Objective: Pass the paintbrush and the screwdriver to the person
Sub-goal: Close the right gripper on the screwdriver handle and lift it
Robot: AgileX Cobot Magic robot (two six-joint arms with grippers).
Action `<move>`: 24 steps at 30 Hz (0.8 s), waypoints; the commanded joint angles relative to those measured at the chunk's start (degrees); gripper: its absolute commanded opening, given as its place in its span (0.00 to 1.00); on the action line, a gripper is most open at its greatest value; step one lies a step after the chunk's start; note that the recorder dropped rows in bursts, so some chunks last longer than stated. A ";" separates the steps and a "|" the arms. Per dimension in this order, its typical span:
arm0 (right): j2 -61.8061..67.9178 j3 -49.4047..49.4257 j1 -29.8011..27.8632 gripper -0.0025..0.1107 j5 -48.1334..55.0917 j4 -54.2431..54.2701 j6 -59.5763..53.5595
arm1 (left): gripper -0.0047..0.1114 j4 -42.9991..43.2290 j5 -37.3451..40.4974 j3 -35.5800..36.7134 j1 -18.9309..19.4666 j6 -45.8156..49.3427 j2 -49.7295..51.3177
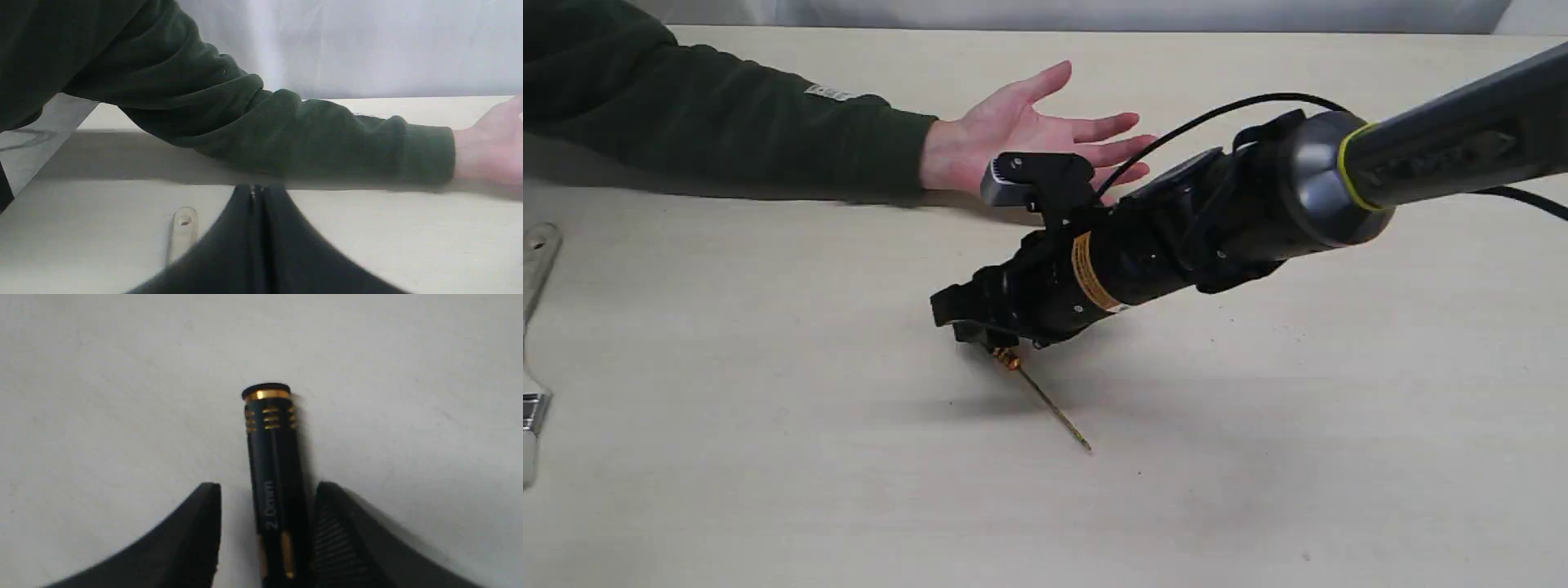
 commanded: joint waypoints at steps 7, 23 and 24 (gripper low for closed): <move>1.55 2.50 0.03 0.14 0.31 -2.44 -1.85 | 0.04 -0.24 -0.14 0.12 -0.11 -0.12 -0.14; -0.64 2.50 -0.58 0.09 3.60 -2.44 -4.90 | 0.04 -0.02 -0.18 0.12 -0.11 -0.12 -0.14; -0.92 2.50 -0.82 0.08 3.35 -2.44 -4.90 | 0.04 -0.02 -0.18 0.12 -0.11 -0.12 -0.14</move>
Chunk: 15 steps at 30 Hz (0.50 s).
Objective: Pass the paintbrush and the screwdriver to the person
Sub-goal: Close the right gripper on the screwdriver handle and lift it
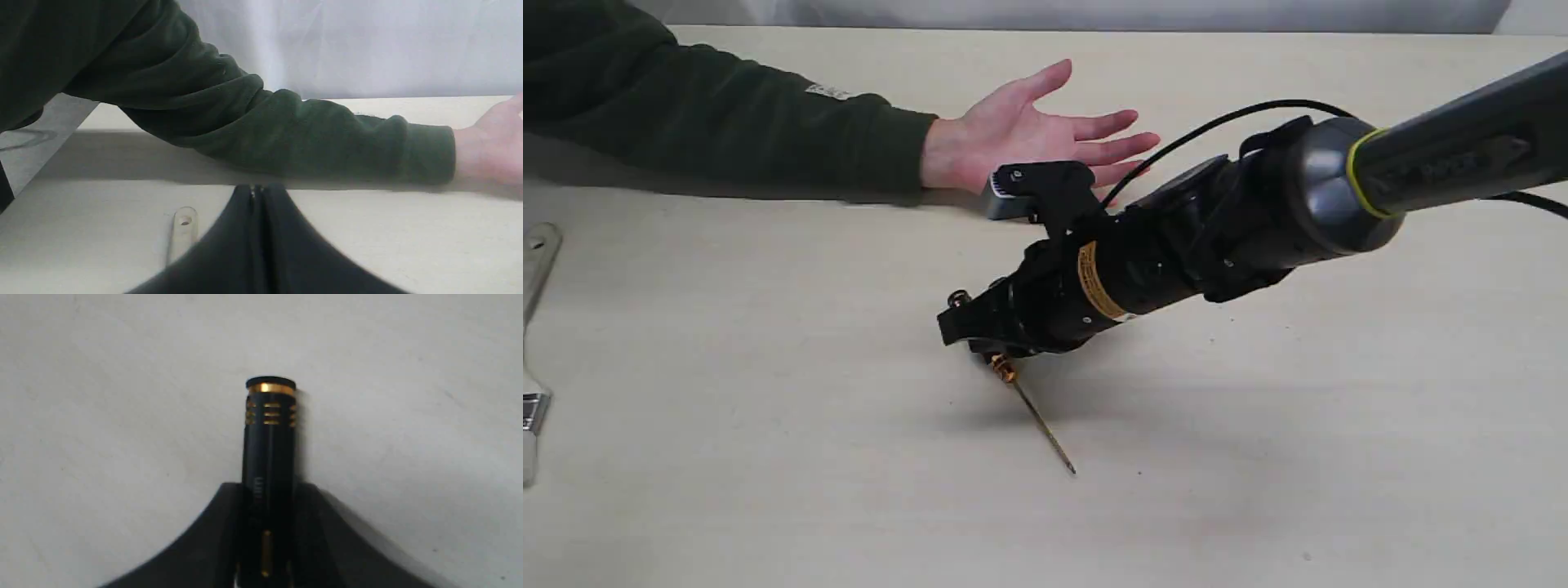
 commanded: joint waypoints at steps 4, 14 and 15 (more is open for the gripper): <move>-1.48 1.28 -2.63 0.08 -0.08 -2.44 -2.03 | 0.04 -0.02 -0.18 0.12 -0.11 -0.12 -0.14; -8.57 0.96 -3.39 0.08 4.27 -2.44 -3.10 | 0.04 -0.02 -0.18 0.12 -0.11 -0.12 -0.14; -9.02 0.83 -3.39 0.08 5.14 -2.44 -3.10 | 0.04 -0.02 -0.18 0.12 -0.11 -0.12 -0.14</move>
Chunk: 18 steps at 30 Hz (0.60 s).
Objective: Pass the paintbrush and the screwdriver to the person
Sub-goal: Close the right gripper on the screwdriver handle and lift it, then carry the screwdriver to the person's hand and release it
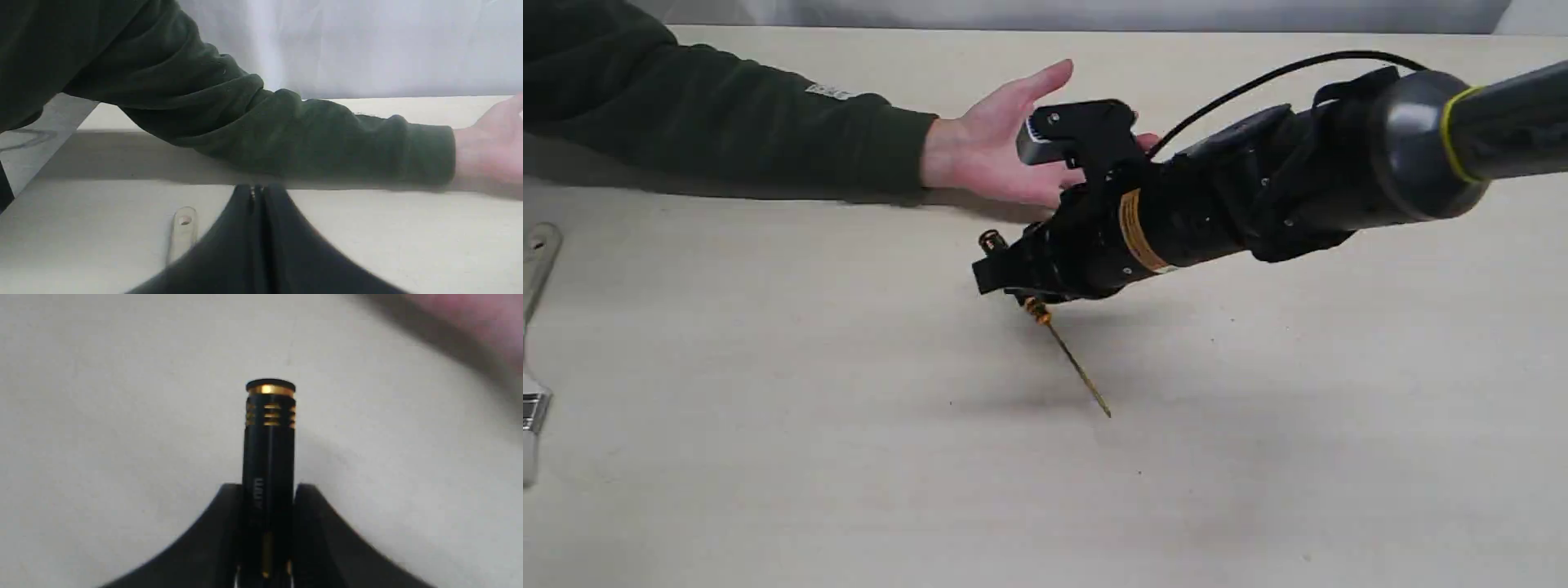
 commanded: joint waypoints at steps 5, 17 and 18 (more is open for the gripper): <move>-3.12 -3.63 -0.77 0.08 6.08 -0.33 -0.89 | 0.04 -0.02 -0.18 0.12 -0.11 -0.12 -0.14; -2.62 -13.28 -6.06 0.08 7.11 -0.33 -1.05 | 0.04 -0.22 -0.19 0.12 -0.11 -0.12 -0.14; -2.48 -13.52 -6.46 0.08 7.11 -0.33 -1.31 | 0.04 -0.22 -0.19 0.12 -0.11 -0.12 -0.14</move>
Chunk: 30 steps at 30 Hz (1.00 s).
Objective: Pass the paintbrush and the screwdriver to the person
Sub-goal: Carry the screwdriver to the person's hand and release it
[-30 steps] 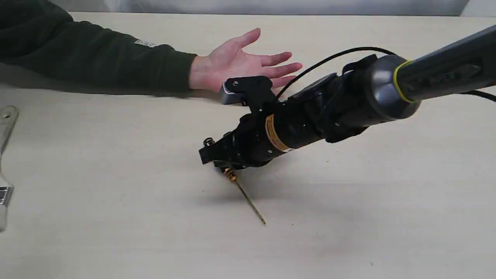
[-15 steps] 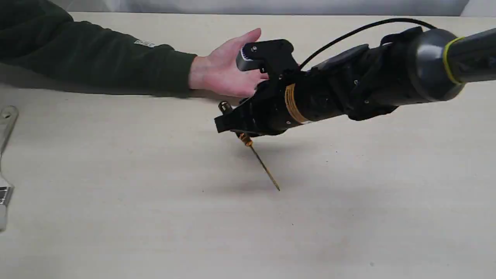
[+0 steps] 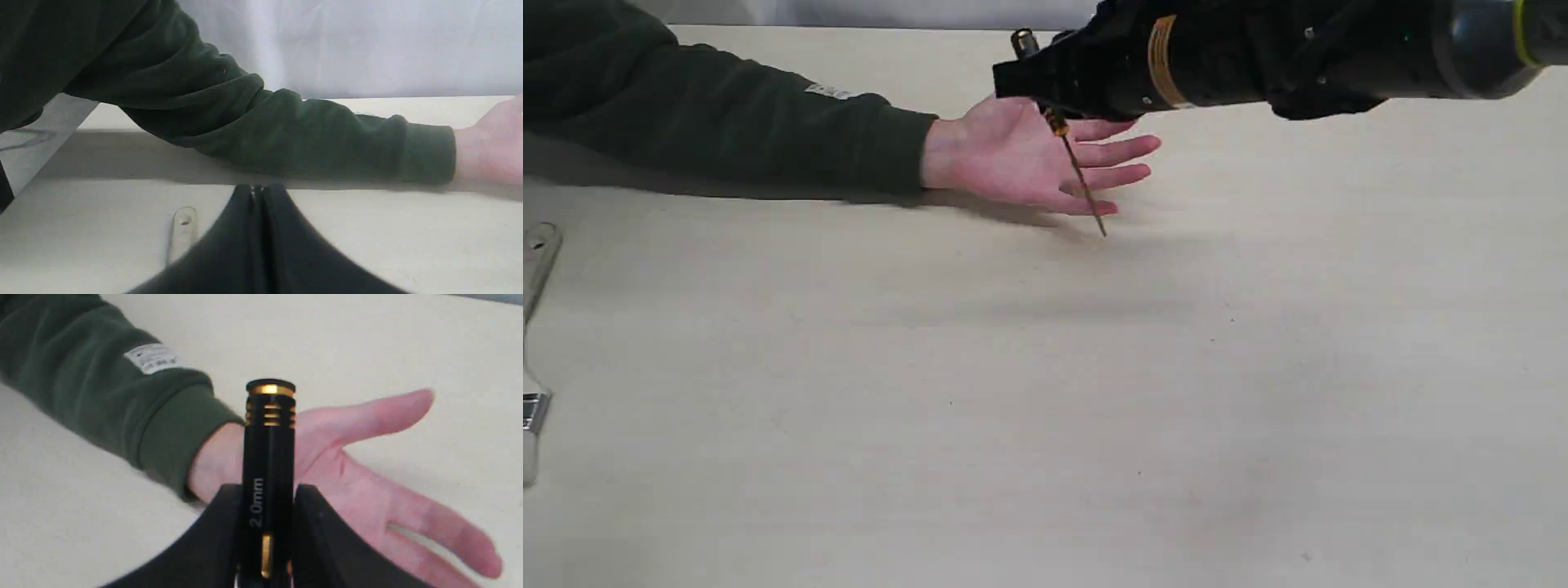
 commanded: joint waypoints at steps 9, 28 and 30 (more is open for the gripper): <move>6.34 -3.61 -2.78 0.08 1.58 -0.33 -1.90 | 0.04 -0.22 -0.19 0.12 -0.11 -0.12 -0.14; 8.59 -6.15 -2.78 0.36 4.47 -0.33 -1.01 | 0.04 -0.11 -0.28 0.12 -0.11 -0.12 -0.14; 7.50 -6.02 -2.78 0.36 4.47 -0.33 -1.01 | 0.04 -0.11 -0.28 0.12 -0.11 -0.12 -0.14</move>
